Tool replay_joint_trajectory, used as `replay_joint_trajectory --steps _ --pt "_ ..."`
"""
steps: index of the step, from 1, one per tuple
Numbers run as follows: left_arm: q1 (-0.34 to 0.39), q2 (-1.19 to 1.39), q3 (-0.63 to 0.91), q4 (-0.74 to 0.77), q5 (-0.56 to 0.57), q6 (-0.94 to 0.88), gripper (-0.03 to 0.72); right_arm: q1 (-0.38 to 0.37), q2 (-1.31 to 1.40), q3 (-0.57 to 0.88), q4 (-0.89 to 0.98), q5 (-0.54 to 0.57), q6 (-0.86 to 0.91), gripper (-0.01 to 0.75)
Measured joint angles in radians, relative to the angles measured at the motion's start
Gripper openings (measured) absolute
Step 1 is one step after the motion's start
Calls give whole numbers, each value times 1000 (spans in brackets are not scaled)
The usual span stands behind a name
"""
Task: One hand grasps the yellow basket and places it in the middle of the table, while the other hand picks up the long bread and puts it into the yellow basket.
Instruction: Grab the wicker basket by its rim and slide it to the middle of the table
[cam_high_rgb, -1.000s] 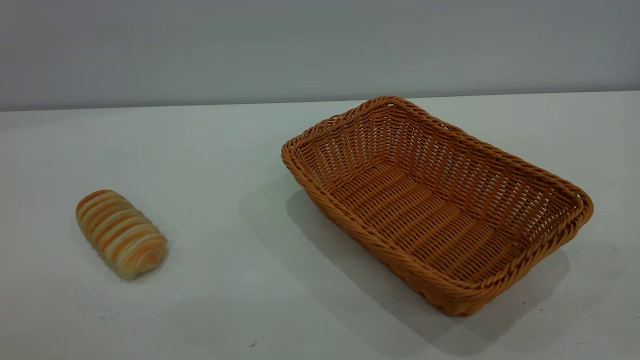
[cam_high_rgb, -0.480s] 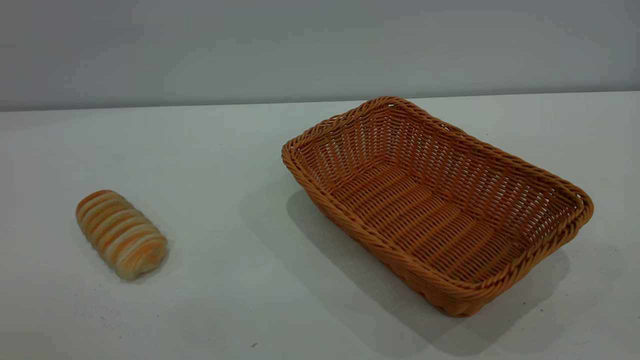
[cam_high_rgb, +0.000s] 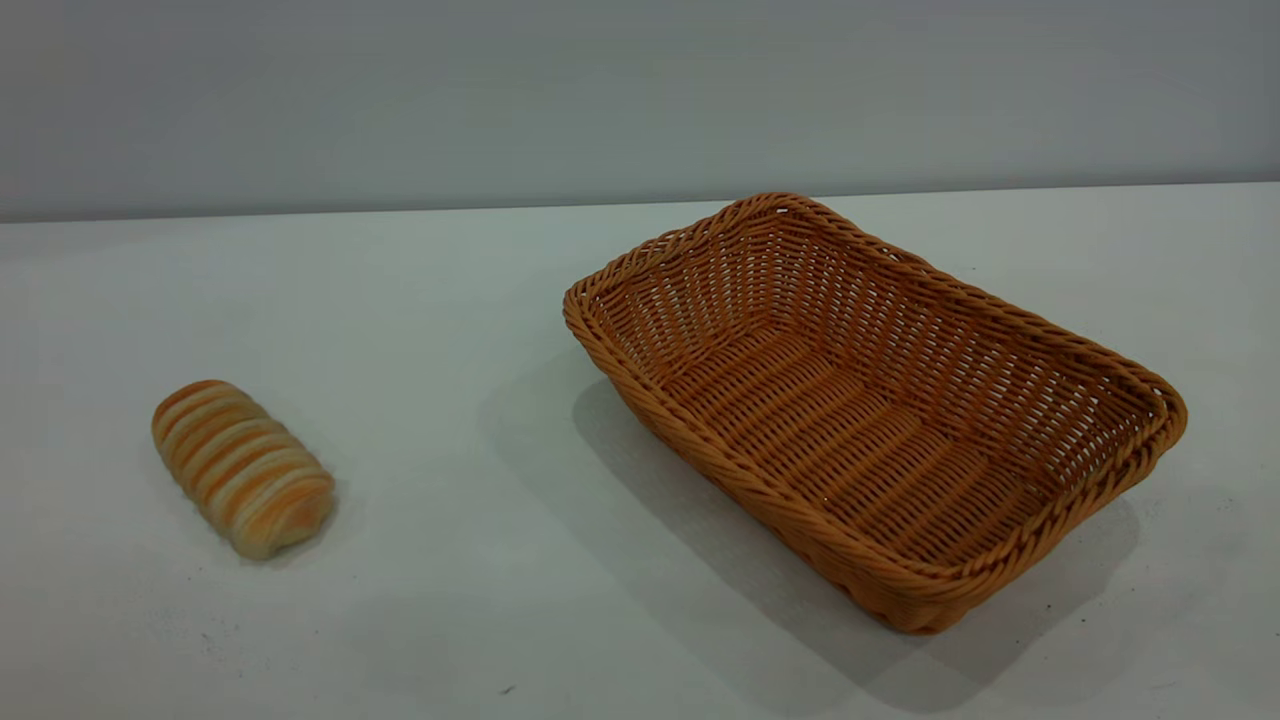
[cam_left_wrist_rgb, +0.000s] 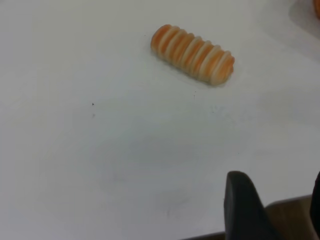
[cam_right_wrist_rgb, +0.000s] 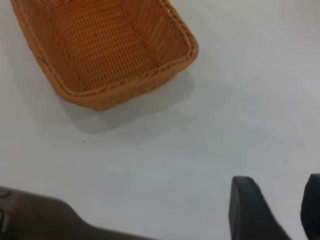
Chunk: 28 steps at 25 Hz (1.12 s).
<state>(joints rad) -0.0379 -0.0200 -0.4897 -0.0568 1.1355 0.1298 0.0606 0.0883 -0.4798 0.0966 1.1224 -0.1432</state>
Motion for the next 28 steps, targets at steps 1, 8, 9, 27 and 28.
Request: replay_joint_trajectory --steps 1,8,9,27,28 --pt "-9 0 0 0 0 0 395 0 0 0 0 0 0 239" --pt "-26 0 0 0 0 0 395 0 0 0 -1 0 0 239" --pt "-26 0 0 0 0 0 395 0 0 0 -1 0 0 239" --pt "-27 122 -29 -86 -235 -10 395 0 112 0 48 -19 101 287" --pt "-27 156 -29 -107 -273 -4 395 0 142 0 51 -27 102 305"
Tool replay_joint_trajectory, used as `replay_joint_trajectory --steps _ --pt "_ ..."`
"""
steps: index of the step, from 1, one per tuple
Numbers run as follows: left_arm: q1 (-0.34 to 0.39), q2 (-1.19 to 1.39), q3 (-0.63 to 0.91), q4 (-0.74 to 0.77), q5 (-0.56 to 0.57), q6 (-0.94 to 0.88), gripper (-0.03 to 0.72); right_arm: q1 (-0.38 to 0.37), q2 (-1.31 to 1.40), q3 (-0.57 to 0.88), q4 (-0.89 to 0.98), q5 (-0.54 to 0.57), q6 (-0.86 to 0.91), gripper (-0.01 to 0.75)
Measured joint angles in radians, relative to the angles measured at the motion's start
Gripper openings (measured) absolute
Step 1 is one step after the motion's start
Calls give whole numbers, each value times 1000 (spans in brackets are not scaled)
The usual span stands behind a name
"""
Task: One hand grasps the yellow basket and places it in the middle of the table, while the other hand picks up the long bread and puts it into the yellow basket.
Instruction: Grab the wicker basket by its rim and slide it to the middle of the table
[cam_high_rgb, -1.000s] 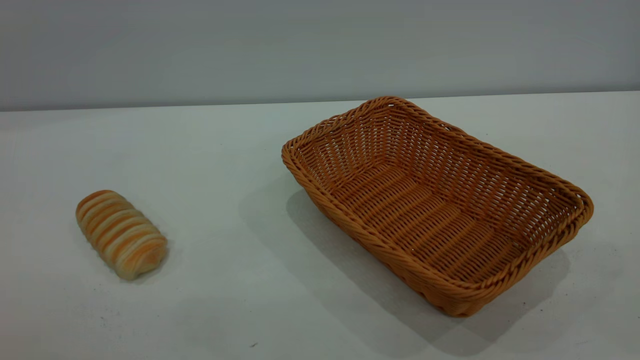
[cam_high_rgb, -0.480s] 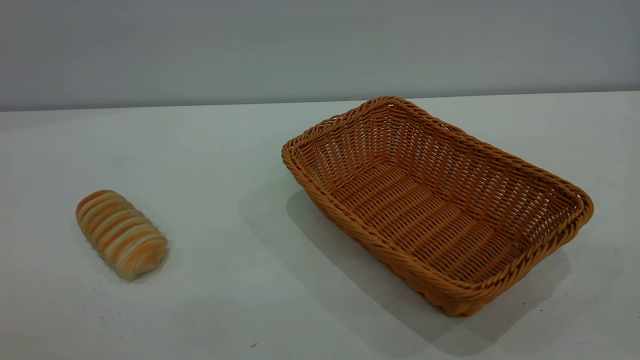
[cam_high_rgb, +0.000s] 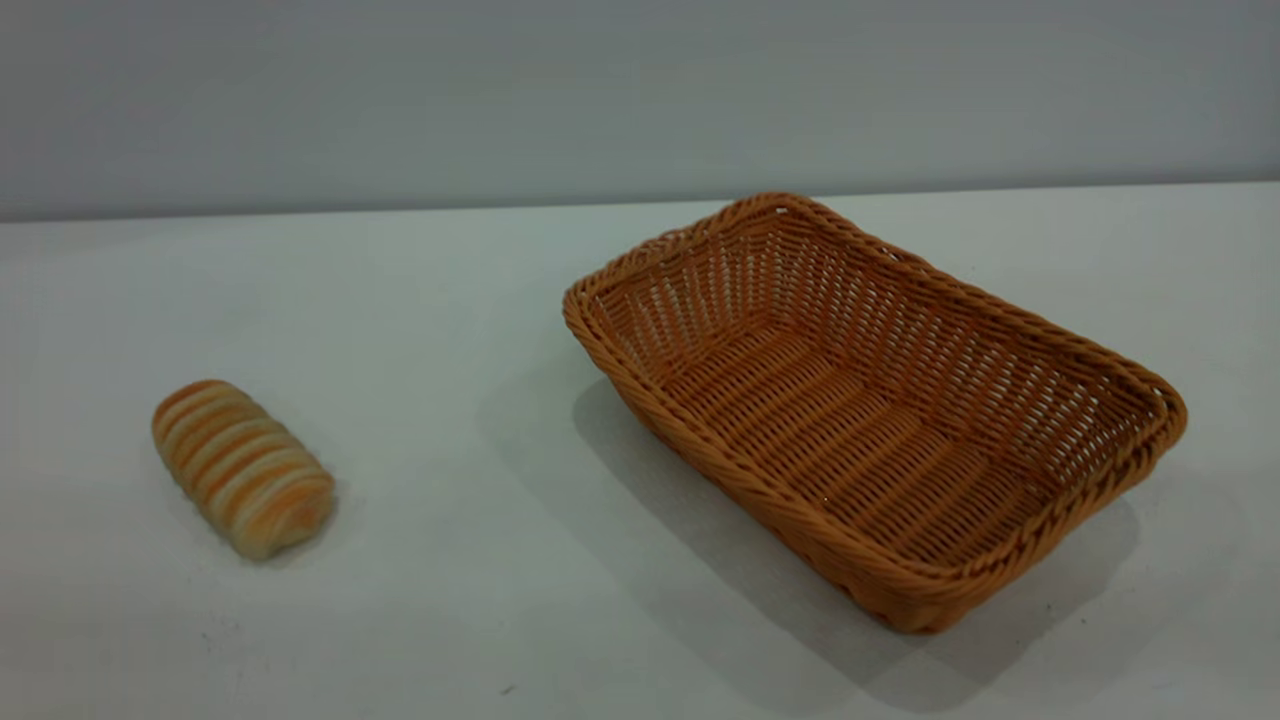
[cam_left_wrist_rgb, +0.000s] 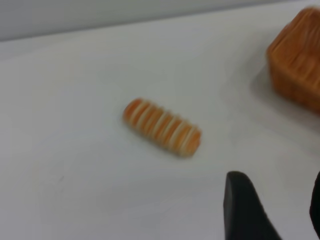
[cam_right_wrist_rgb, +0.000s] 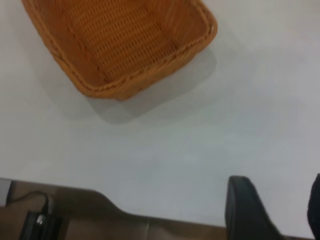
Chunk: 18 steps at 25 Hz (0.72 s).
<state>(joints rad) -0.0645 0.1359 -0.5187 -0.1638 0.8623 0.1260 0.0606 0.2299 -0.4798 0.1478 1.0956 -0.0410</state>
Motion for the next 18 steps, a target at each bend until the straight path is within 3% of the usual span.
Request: replay_joint_trajectory --steps 2,9,18 --pt "0 81 0 -43 -71 19 395 0 60 -3 12 -50 3 343" --pt "0 387 -45 -155 -324 205 395 0 344 -5 142 -374 5 465" --pt "0 882 -312 -162 -345 401 395 0 840 -13 278 -575 -75 478"
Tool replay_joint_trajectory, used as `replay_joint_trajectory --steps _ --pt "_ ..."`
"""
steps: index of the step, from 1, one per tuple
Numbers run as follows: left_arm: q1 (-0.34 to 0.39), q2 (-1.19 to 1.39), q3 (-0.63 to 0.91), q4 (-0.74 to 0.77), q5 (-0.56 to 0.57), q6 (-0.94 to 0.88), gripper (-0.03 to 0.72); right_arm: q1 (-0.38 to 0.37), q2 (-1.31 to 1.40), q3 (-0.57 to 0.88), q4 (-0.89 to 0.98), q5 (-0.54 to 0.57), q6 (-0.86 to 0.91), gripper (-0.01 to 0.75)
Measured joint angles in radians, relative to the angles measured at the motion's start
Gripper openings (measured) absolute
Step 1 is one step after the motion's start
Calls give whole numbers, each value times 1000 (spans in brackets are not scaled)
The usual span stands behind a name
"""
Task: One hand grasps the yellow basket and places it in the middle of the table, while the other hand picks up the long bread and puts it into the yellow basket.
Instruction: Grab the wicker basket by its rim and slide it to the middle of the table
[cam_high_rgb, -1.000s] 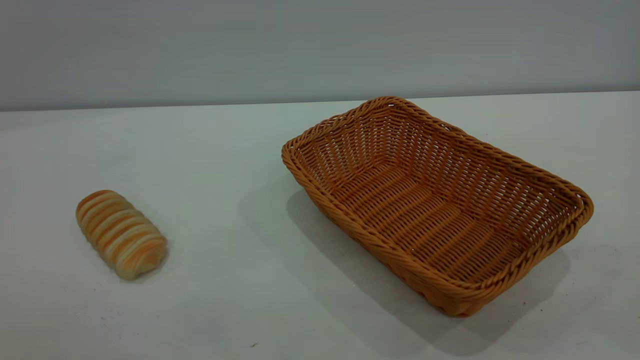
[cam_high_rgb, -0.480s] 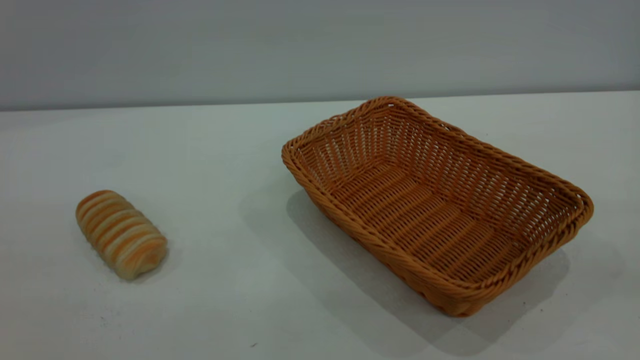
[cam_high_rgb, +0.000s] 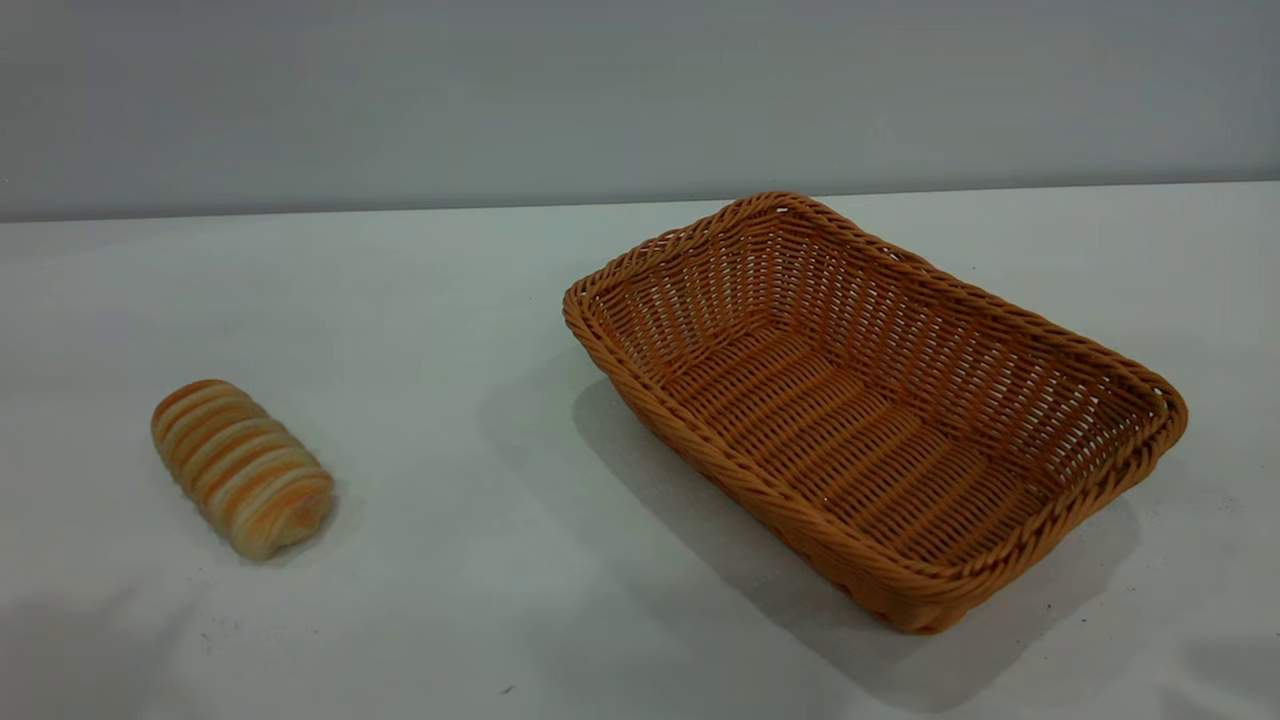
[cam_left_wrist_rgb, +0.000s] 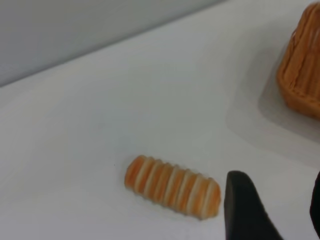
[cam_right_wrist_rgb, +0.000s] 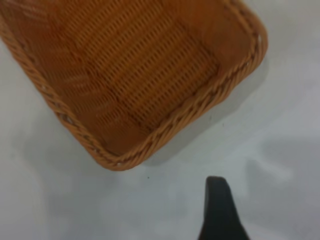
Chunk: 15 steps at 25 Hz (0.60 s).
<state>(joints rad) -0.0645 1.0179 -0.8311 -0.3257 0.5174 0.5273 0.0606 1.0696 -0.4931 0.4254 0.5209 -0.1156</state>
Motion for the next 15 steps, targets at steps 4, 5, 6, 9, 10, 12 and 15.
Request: replay_joint_trajectory --steps 4,5,6,9,10,12,15 --pt "0 178 -122 0 -32 60 395 0 156 -9 104 -85 -63 478" --pt "0 220 -153 0 -48 77 395 0 191 -9 130 -106 -81 478" --pt "0 255 -180 0 -61 91 395 0 219 -10 163 -126 -94 479" --pt "0 380 -277 0 -87 102 395 0 315 -40 261 -146 -150 479" --pt "0 414 -303 0 -90 105 395 0 348 -55 300 -146 -165 479" --pt "0 487 -357 -3 -94 106 395 0 410 -92 383 -146 -197 483" --pt "0 564 -415 -20 -107 106 395 0 487 -135 481 -146 -228 503"
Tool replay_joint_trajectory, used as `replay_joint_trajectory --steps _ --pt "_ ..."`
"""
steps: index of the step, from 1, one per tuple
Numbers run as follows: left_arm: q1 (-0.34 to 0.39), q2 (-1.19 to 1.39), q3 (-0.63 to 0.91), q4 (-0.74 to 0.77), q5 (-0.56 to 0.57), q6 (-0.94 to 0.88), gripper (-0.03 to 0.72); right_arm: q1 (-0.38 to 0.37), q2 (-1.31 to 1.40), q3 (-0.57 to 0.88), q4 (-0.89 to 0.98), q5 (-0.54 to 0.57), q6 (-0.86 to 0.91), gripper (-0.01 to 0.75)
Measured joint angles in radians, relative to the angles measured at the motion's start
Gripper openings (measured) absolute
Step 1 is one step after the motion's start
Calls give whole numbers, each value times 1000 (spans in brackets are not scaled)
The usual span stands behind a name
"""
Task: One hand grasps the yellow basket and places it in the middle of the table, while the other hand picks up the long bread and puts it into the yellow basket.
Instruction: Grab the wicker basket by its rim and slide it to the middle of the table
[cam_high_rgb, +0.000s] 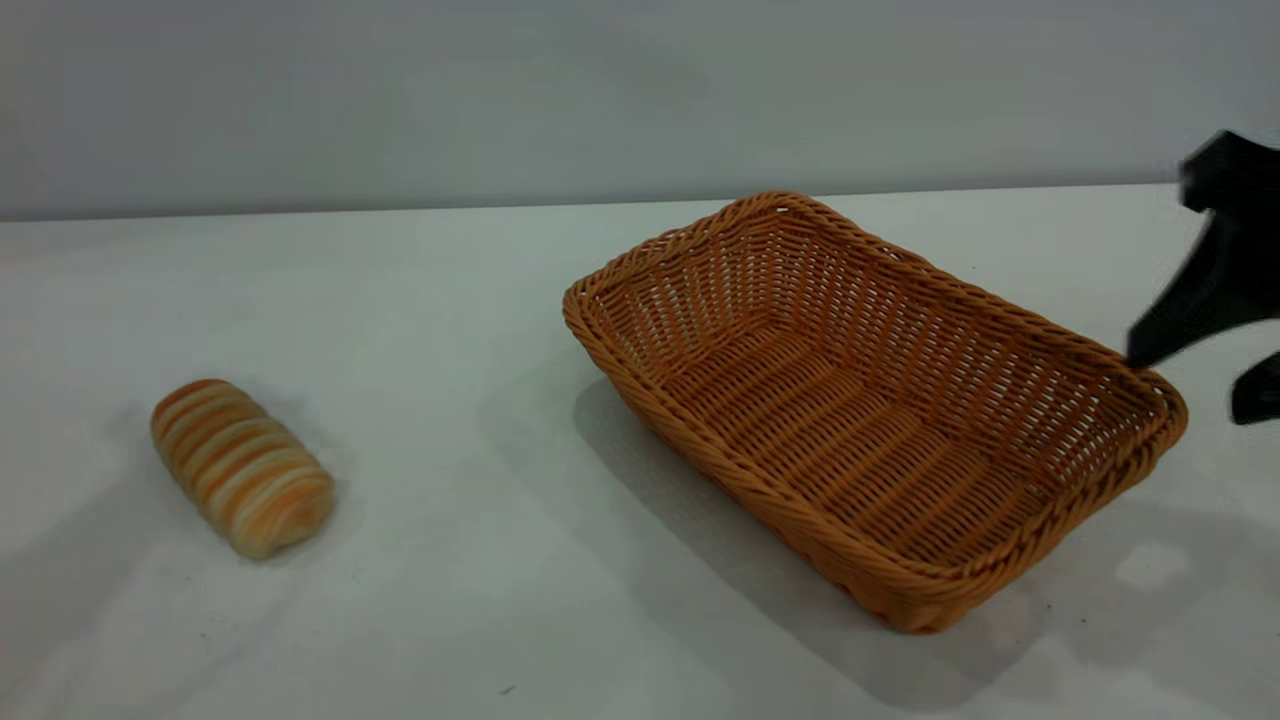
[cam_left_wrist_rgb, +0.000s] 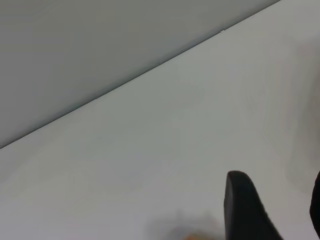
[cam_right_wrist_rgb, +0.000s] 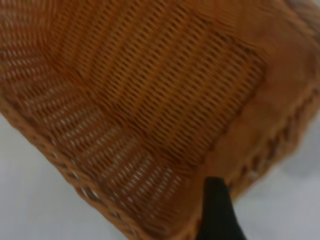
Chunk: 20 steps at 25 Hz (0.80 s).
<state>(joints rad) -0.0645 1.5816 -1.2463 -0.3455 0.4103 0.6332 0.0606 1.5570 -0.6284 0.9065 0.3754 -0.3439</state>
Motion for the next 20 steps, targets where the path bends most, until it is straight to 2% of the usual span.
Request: replay_joint_trajectory --steps 10,20 --pt "0 188 -132 -40 -32 2 395 0 224 -29 94 -12 -48 516" --pt "0 269 -159 -73 -62 28 395 0 382 -84 380 -5 -303 516"
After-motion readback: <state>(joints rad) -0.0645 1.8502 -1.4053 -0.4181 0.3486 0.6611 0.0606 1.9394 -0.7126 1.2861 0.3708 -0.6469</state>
